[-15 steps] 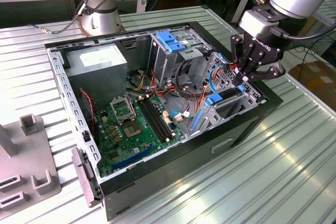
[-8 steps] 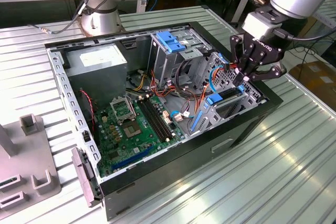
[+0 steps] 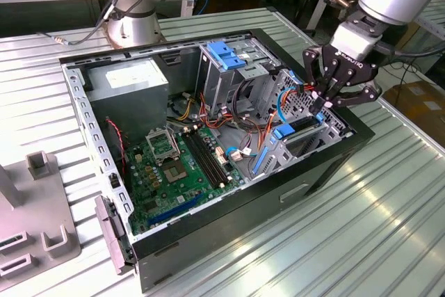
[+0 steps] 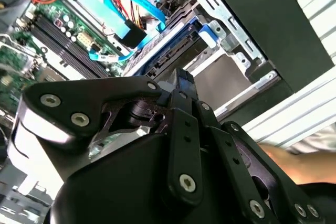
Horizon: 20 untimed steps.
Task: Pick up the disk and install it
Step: 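Insert the first disk wire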
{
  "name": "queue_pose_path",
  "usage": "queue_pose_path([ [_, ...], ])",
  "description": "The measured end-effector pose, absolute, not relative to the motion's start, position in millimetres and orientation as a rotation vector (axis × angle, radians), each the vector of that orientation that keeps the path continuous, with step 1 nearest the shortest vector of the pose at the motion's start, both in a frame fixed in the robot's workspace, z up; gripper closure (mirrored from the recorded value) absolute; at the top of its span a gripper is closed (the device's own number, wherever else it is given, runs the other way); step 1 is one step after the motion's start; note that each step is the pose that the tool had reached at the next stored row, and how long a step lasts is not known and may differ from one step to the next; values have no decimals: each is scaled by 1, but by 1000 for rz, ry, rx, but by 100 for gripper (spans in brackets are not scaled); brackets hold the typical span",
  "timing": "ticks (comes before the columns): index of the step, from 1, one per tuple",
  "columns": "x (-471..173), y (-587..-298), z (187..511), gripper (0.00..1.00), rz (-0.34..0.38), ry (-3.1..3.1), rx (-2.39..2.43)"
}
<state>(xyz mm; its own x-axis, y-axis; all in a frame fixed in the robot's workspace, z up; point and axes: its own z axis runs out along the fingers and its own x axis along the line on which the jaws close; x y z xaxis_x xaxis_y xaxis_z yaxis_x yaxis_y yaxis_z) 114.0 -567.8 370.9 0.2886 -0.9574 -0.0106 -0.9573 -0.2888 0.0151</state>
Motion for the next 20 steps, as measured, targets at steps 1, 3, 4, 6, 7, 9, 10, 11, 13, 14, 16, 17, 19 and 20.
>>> queue_pose_path([
  [1,116,-568,371,90,-27,-1869,2518],
  [3,125,-568,371,90,-27,-1869,2518],
  [4,129,-568,371,90,-27,-1869,2518],
  [6,140,-567,371,90,-27,-1868,2518],
  [7,144,-567,371,90,-27,-1867,2519],
  [9,151,-567,371,90,-27,-1866,2520],
  [10,155,-565,371,90,-27,-1861,2524],
  [11,155,-565,371,90,-27,-1841,2538],
  [13,155,-565,371,90,-27,-1788,2575],
  [14,155,-565,371,90,-27,-1764,2591],
  [16,156,-565,371,90,-27,-1718,2622],
  [17,156,-565,371,90,-27,-1703,2631],
  [19,157,-564,371,90,-27,-1684,2644],
  [20,157,-564,371,90,-26,-1677,2648],
])
